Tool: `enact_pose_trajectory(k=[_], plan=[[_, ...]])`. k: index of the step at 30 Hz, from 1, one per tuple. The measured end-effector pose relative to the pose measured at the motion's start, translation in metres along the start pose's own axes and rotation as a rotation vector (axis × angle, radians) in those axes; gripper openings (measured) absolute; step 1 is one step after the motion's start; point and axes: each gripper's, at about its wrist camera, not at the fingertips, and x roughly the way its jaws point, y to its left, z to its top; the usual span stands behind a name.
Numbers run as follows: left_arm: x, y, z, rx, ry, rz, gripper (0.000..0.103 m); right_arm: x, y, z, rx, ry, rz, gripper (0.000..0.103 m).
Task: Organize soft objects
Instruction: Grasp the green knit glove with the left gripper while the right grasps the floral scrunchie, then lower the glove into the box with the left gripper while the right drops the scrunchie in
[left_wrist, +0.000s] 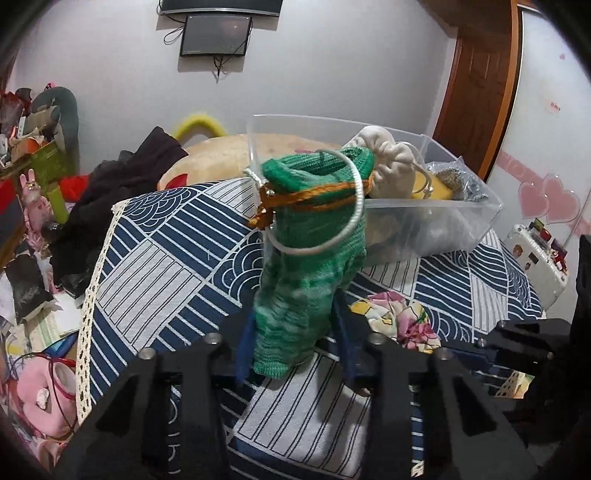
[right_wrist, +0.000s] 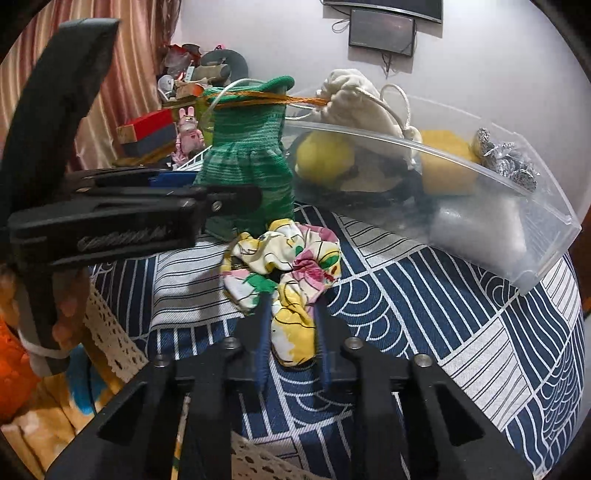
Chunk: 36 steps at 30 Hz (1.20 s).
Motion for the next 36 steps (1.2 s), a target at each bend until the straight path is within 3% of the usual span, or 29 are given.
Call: enact_pose_trajectory(k=[2, 5, 14, 21, 28, 33, 36], plan=[[-0.002, -0.002, -0.001, 0.004, 0.001, -0.011, 0.022, -0.004, -0.002, -0.002, 0.007, -0.009, -0.005, 0.013], [-0.007, -0.004, -0.002, 0.006, -0.007, -0.015, 0.019, -0.008, -0.006, -0.001, 0.025, -0.028, -0.018, 0.012], [-0.04, -0.019, 0.013, 0.029, -0.093, -0.043, 0.018, -0.048, -0.032, 0.001, 0.111, -0.135, -0.075, 0.012], [-0.051, -0.024, 0.041, 0.036, -0.181, 0.003, 0.018, -0.077, -0.045, 0.014, 0.148, -0.248, -0.138, 0.012], [-0.029, -0.015, 0.066, 0.002, -0.172, 0.049, 0.018, -0.079, -0.057, 0.032, 0.182, -0.307, -0.188, 0.012], [-0.004, -0.006, 0.079, -0.04, -0.12, 0.018, 0.018, -0.07, -0.067, 0.045, 0.208, -0.307, -0.175, 0.012], [0.011, -0.008, 0.081, -0.015, -0.104, 0.042, 0.018, -0.057, -0.069, 0.054, 0.215, -0.286, -0.155, 0.012]])
